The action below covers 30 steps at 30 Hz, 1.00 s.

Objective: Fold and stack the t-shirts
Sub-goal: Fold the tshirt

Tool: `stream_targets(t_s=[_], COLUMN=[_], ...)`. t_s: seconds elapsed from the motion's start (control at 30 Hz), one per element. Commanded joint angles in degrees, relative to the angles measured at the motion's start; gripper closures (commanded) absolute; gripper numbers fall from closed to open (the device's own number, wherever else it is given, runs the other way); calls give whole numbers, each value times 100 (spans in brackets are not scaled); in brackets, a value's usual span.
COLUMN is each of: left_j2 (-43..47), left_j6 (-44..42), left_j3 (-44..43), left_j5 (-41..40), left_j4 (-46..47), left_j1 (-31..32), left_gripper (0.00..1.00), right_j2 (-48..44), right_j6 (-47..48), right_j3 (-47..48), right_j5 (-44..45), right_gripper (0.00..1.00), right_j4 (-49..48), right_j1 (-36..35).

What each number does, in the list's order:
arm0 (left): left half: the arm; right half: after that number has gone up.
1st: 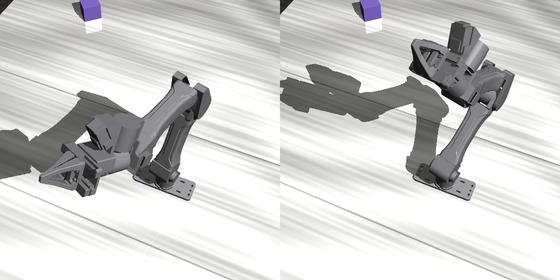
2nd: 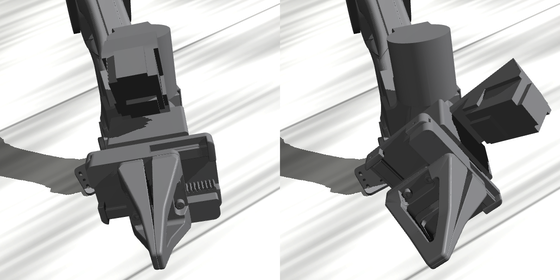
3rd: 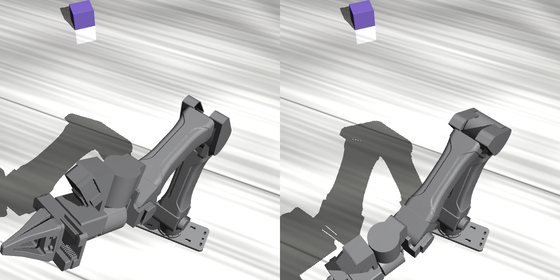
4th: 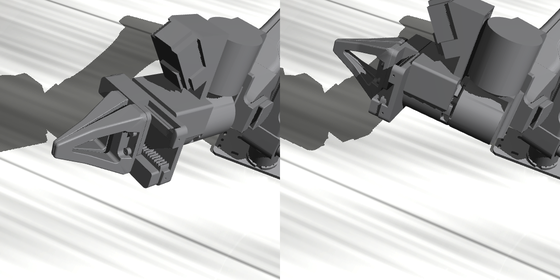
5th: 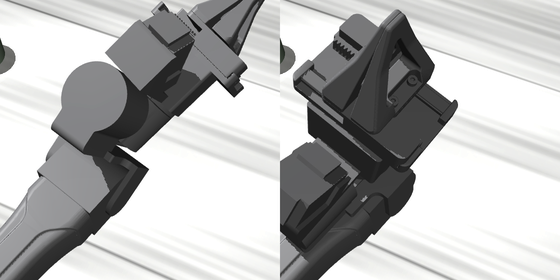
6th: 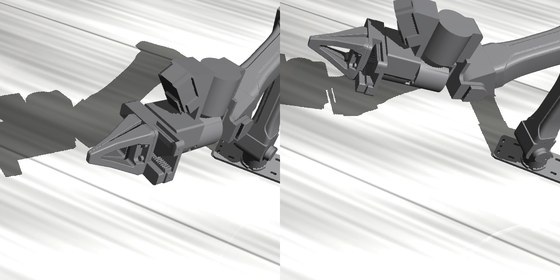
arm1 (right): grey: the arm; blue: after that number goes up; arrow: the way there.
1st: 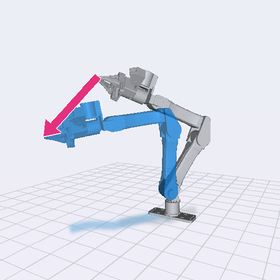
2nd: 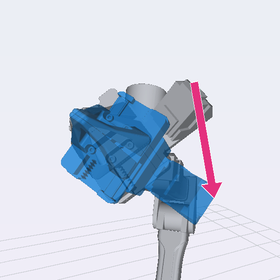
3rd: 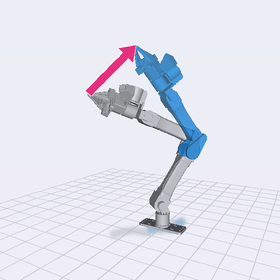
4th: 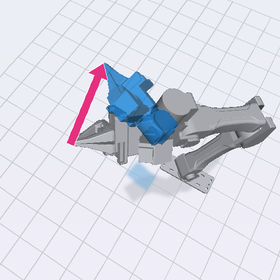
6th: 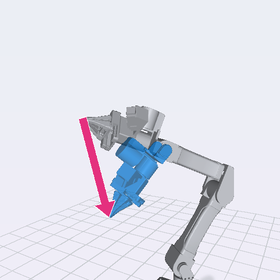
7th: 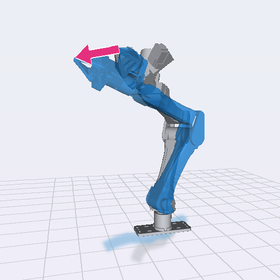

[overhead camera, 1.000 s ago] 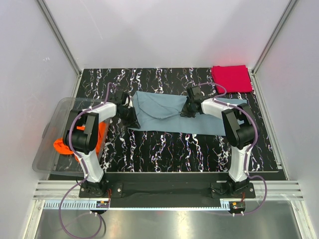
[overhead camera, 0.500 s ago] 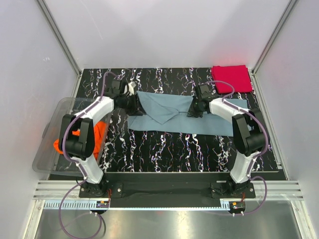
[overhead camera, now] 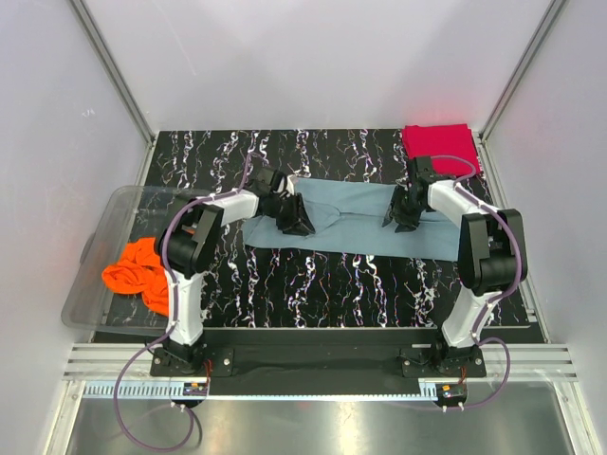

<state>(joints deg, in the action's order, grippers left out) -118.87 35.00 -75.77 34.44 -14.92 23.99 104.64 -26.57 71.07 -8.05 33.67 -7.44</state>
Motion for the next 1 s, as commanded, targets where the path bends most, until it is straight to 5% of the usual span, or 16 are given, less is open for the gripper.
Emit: stream_targets(t_s=[0.0,0.23,0.4,0.77,0.97], left_j2=[-110,-391,-936,-1744,-2333], left_j6=[-344,-652,-1170,-1637,-1962], left_j3=[-70,-631,-1412,-3083,-3945], left_j5=[-657,-684,-544,-421,168], left_j4=[-186,-881,-1557,-1936,-1936], left_j1=[-131,-535,-790,-949,-1045], left_gripper=[62,58,58,56,55], right_j2=[-312,46,268,-453,-428], right_j6=[801,1198,777,-1822,-3142], right_j3=[241,-14,-242,-1868,-1467], right_j5=[190,568,68,-1304,-1374], right_gripper=[49,42,43,41,40], right_j4=[832,940,949,-386,-958], right_j1=[6,76,-29,-2258,-3376])
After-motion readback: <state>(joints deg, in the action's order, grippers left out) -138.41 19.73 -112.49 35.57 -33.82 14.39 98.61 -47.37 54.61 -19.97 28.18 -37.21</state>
